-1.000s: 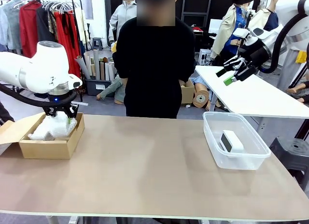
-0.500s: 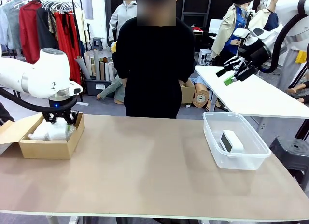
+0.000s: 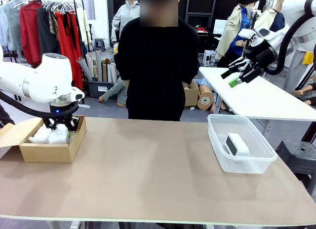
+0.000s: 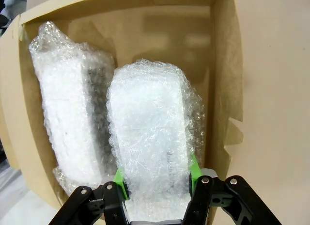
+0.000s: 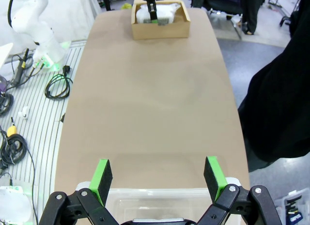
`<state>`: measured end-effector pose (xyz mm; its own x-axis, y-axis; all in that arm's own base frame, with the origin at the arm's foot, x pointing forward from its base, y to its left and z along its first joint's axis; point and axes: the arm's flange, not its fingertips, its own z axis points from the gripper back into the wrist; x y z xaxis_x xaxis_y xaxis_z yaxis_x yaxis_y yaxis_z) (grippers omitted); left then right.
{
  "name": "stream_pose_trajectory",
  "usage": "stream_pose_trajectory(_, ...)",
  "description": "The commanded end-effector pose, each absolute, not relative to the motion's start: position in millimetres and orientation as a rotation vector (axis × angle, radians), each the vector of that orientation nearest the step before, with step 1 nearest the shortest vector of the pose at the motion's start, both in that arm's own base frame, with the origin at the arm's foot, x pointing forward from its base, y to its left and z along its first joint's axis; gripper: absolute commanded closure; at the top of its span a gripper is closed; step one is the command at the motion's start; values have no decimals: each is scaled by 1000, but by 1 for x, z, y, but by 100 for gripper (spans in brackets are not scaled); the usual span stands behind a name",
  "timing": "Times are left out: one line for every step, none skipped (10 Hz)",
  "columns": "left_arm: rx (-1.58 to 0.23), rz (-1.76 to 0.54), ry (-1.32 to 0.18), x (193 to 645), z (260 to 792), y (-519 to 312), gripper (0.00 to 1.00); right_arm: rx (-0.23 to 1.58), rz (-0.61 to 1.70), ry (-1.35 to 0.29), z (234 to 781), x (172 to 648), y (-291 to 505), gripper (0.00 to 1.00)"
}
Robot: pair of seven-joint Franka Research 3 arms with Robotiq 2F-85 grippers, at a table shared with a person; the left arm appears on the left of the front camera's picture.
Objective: Separate and place wrapped and unwrapped clocks.
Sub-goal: If the picked Digital clock is wrapped, place it in the Package Box ; if not, place it in the Organizing box.
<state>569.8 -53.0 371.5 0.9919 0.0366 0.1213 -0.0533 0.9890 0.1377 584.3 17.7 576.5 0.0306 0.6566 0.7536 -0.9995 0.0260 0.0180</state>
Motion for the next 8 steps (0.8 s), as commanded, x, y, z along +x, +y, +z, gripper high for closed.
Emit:
stream_pose_trajectory(132,36,-116,570,370,-53,100,668,1437,-660,578,583,17,0)
stream_pose_trajectory(126,40,-113,572,368,-52,100,668,1437,-660,578,583,17,0)
stream_pose_trajectory(117,45,-108,573,367,-52,100,668,1437,-660,578,583,17,0)
stream_pose_trajectory(112,47,-108,573,366,-52,100,668,1437,-660,578,583,17,0)
stream_pose_trajectory(106,49,-107,574,365,-53,100,668,1437,-660,578,583,17,0)
stream_pose_trajectory(103,49,-103,574,364,-53,95,668,1437,-660,578,583,17,0)
stream_pose_trajectory(101,54,-100,574,364,-53,76,668,1437,-660,578,583,17,0)
stream_pose_trajectory(97,55,-102,574,364,-53,57,668,1437,-660,578,583,17,0)
